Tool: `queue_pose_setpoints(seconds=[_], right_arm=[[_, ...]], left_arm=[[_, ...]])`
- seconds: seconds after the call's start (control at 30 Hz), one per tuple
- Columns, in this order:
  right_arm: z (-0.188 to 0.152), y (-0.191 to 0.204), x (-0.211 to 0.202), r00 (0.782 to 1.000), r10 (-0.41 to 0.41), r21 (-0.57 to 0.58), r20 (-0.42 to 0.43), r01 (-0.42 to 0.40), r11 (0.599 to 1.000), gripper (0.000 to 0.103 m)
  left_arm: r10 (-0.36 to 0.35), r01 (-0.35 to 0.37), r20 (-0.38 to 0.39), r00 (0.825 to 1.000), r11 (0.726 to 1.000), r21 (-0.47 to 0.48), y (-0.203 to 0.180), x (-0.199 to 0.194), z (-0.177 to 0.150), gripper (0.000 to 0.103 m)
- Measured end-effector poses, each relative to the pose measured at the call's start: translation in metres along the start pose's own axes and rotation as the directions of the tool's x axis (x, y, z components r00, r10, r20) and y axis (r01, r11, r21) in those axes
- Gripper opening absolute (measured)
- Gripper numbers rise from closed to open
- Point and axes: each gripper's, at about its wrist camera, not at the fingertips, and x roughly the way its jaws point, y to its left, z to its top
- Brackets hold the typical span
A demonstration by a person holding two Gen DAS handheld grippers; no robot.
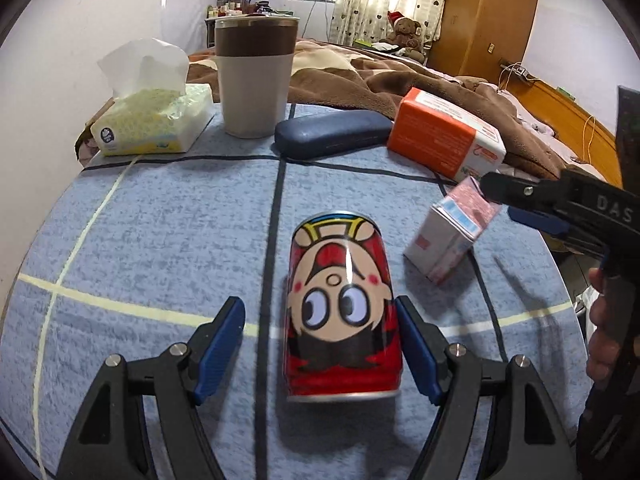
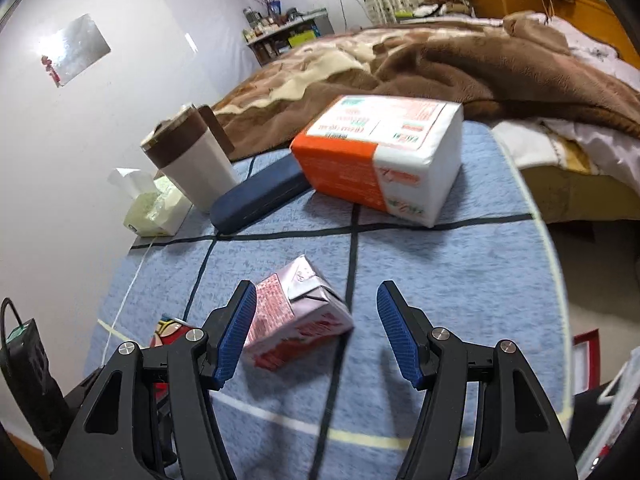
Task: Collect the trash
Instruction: 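Grasp the red cartoon can with the left tool while the right tool grasps the strawberry milk box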
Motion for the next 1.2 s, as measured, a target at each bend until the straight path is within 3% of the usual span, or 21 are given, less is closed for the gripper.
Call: queue_pose_setpoints(seconds=[0.23,0.47,0.63,0.73,0.97,1.1,1.2], right_arm=[[0.011,0.015,0.023,0.998,-0.024,0.044,-0.051,0.027,0.999,0.064],[0.002,0.033,0.029,0.995,-0.049,-0.04,-0.084,0.046,0.998,0.064],[-0.018,0.035,0.014,0.992,-0.087,-0.167,-0.087,0.071,0.983,0.064],[-0.032,0.027,-0.001,0.995,-0.071,-0.197,-0.073,0.055,0.979,0.065],[-0.047,-0.003,-0.023,0.996,-0.045,-0.079,-0.079,0.038,0.996,0.065],[-0.053,0.003,-0.027,0.998,-0.034,-0.062,-0.06,0.03,0.998,0.065],[-0.061,0.015,-0.028,0.998,0.042,-0.112,-0.037,-0.046,0.993,0.066]], left_arm=[[0.018,-0.018,0.001,1.0,1.0,0.01,0.017,0.002,0.007,0.077],[0.024,-0.024,-0.003,1.0,1.0,-0.014,0.031,0.003,0.008,0.077],[0.025,-0.025,0.0,1.0,0.999,-0.023,0.039,0.002,0.009,0.077],[0.028,-0.028,-0.002,1.0,0.999,-0.018,0.04,0.002,0.009,0.077],[0.007,-0.007,-0.029,1.0,1.0,-0.019,0.036,0.008,0.008,0.077],[0.023,-0.023,-0.024,0.999,1.0,-0.02,0.037,0.008,0.01,0.077],[0.028,-0.028,-0.023,0.999,0.999,-0.019,0.039,0.007,0.01,0.077]])
